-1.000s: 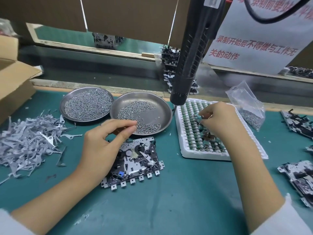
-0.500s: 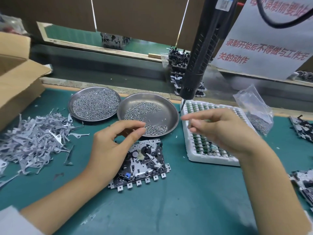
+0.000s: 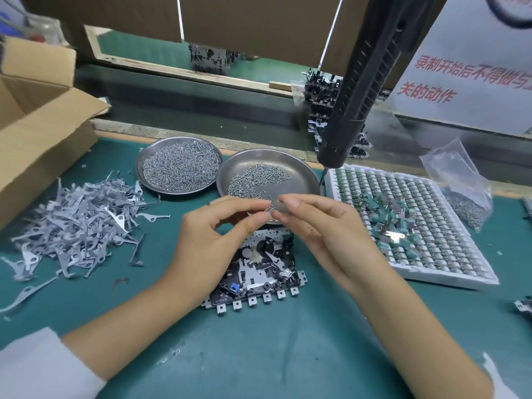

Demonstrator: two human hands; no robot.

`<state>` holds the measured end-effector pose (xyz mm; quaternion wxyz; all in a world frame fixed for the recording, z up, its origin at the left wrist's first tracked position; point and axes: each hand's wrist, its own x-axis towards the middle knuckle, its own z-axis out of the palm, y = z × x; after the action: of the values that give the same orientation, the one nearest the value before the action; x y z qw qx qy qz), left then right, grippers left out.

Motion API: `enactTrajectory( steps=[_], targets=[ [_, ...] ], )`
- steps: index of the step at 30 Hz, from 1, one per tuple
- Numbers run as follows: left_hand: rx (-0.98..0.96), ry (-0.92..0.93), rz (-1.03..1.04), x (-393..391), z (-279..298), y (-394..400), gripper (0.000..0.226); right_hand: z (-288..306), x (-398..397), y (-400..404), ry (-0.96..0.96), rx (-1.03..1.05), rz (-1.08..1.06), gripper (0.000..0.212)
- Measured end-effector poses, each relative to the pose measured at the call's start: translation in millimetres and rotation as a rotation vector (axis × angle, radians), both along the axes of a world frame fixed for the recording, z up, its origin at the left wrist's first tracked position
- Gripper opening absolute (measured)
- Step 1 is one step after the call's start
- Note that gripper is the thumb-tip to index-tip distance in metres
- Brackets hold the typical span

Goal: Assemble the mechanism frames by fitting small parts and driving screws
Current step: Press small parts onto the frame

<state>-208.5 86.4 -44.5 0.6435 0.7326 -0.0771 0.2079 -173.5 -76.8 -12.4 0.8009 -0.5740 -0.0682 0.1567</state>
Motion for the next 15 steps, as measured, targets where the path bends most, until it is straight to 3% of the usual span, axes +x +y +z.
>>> enactTrajectory(
  steps=[8, 15],
  targets=[
    [-0.021, 0.006, 0.002, -0.8, 2.3, -0.9, 0.019, -0.8, -3.3, 0.8, -0.037, -0.116, 0.051, 0.03],
    [-0.023, -0.012, -0.012, 0.7, 1.2, -1.2, 0.014, -0.4, -4.1, 1.4, -0.061, -0.123, 0.062, 0.023]
  ],
)
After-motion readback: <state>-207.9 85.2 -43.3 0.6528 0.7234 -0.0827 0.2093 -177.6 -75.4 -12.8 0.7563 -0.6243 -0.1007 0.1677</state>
